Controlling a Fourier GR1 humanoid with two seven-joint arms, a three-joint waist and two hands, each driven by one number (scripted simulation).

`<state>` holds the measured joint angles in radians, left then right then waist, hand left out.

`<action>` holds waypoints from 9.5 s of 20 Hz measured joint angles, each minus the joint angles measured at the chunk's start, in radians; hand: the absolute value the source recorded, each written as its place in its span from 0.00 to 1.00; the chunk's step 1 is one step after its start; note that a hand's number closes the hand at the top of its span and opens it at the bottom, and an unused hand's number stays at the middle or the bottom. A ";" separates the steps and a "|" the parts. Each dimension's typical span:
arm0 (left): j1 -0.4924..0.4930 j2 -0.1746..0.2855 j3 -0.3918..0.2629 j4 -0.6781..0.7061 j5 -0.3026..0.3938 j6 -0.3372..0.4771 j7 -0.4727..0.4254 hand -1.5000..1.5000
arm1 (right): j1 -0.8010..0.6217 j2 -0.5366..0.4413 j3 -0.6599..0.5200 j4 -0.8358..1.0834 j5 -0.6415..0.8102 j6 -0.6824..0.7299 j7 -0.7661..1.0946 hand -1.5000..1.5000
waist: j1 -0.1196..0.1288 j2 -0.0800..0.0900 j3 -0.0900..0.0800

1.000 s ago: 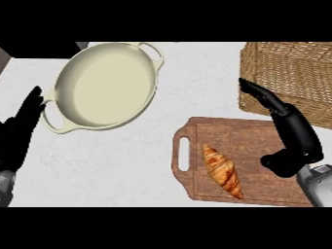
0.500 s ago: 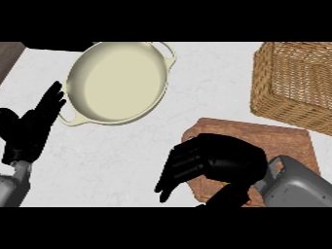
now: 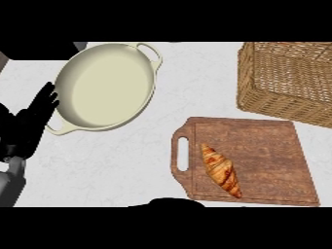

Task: Pick the croissant from the cutting board and place it in the basket

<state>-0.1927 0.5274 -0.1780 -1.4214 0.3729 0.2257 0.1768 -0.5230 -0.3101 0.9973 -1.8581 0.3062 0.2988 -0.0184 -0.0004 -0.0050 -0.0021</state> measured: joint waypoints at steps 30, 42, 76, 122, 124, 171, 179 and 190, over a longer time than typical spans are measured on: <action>-0.010 -0.029 0.069 0.059 -0.027 -0.066 -0.019 0.50 | -0.444 -0.066 -0.545 -0.069 -0.493 0.767 0.814 0.00 | -0.012 -0.001 0.001; -0.010 -0.061 0.101 0.051 -0.068 -0.107 -0.015 0.50 | -0.109 -0.070 -0.616 -0.203 -0.158 0.835 0.519 0.00 | 0.010 0.010 0.004; -0.006 -0.173 0.204 0.048 -0.202 -0.173 0.015 0.50 | 0.093 -0.075 -0.440 0.300 0.641 0.414 -0.303 0.00 | 0.001 0.005 0.002; 0.027 -0.217 0.320 0.022 -0.260 -0.243 0.039 0.50 | 0.633 0.276 -0.580 0.163 0.691 -0.041 -0.005 1.00 | -0.046 -0.011 -0.001; 0.022 -0.213 0.323 0.025 -0.258 -0.247 0.040 0.50 | 0.683 0.289 -0.538 0.084 0.586 -0.098 0.026 1.00 | -0.044 -0.008 0.001; 0.000 -0.254 0.321 0.010 -0.298 -0.274 0.049 0.50 | -0.121 -0.008 -1.218 0.185 0.427 -0.186 0.523 1.00 | 0.004 0.007 0.002; -0.030 -0.263 0.326 0.036 -0.312 -0.273 0.049 0.50 | -0.131 -0.032 -1.288 0.433 0.373 -0.315 0.320 1.00 | 0.007 0.008 0.002; -0.030 -0.268 0.335 0.049 -0.316 -0.287 0.043 0.50 | -0.194 -0.089 -1.371 0.728 0.334 -0.463 0.193 0.00 | 0.008 0.007 0.002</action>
<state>-0.2228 0.2593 0.1573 -1.3729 0.0572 -0.0615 0.2199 -0.7170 -0.3986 -0.3742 -1.1303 0.6399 -0.1639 0.1742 0.0080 0.0024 0.0002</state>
